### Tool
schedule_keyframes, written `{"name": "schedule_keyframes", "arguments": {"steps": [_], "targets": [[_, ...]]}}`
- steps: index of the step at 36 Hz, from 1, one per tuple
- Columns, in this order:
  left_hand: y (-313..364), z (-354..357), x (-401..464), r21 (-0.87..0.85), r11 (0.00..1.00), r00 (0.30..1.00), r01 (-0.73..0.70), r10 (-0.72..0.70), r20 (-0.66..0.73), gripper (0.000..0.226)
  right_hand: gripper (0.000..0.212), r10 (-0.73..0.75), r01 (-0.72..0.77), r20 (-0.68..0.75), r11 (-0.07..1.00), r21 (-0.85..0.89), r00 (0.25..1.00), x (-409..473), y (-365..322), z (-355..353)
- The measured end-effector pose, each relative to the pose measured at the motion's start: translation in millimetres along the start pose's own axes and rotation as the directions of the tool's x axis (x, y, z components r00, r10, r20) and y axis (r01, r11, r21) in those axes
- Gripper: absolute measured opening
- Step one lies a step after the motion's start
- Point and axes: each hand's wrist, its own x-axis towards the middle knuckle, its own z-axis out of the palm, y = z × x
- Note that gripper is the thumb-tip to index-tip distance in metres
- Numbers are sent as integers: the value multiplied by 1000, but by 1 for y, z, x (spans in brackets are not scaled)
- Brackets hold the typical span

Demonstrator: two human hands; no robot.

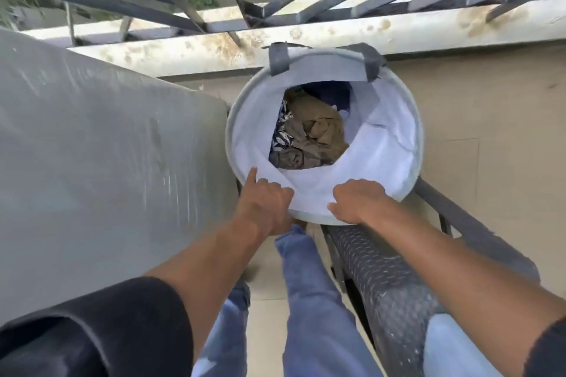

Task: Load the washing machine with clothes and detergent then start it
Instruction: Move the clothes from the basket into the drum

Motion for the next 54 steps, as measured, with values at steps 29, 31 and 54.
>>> {"name": "schedule_keyframes", "arguments": {"steps": [29,31,54], "targets": [[-31,-5,72,-713,687,957,137,-277,-82,58,28,275,80,-235,478,875,932,161,-9,19],[-34,-6,69,-740,659,961,137,-269,-61,71,32,284,153,-256,338,929,924,122,-6,9],[-9,-90,-118,-942,223,938,-250,-184,-293,28,81,-90,126,-423,-881,457,901,-272,-13,-67]]}}
